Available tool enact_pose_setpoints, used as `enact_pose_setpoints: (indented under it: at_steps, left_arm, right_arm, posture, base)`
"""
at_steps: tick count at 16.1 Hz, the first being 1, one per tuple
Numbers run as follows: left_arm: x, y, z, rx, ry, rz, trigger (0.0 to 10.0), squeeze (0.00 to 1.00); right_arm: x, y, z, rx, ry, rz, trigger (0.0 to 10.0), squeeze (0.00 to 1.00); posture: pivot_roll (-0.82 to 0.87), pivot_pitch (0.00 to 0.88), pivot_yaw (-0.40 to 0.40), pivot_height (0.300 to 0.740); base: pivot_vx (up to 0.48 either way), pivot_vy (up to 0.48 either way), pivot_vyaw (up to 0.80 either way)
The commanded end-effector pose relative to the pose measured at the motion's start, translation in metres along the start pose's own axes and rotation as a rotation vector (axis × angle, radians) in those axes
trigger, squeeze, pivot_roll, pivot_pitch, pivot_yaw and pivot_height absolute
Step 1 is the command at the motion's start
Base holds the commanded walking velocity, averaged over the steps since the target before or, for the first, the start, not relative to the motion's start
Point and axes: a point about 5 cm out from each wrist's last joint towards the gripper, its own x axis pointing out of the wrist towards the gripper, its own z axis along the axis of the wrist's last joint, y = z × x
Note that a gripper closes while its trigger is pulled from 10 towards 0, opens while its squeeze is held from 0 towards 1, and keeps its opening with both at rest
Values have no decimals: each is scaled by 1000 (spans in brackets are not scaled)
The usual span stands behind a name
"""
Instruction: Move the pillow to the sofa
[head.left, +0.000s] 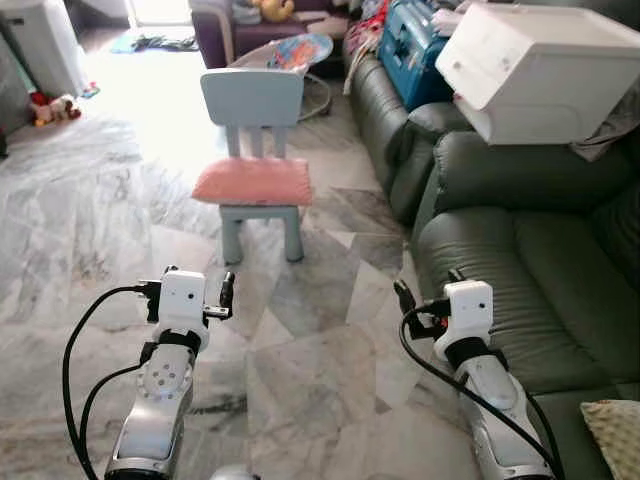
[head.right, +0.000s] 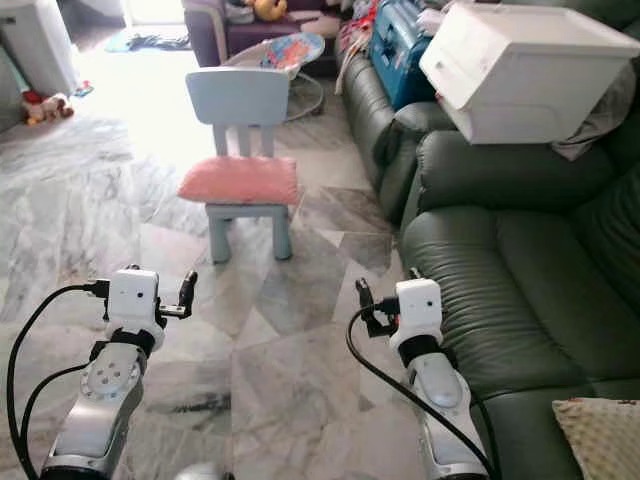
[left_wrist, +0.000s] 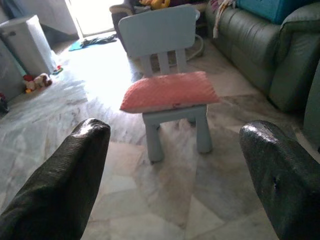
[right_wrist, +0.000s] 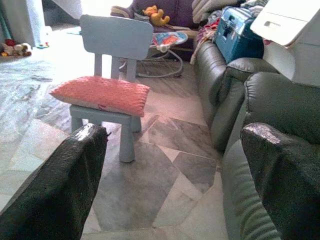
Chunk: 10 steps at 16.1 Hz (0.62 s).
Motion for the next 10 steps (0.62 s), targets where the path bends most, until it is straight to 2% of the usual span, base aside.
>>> enact_pose_setpoints:
  at_steps: [1,10]
  left_arm:
    - [3,0,7,-12,-27,-10,10000,0]
    - [14,-6,15,-30,-45,7,10000,0]
  right_arm:
    - [1,-1,3,-5,-13,1,10000,0]
    - [9,-3,10,-30,-41,14,10000,0]
  posture:
    - [22,0,-33,740]
    - [8,0,-34,740]
  base:
    - [405,259,0]
    - [374,299,0]
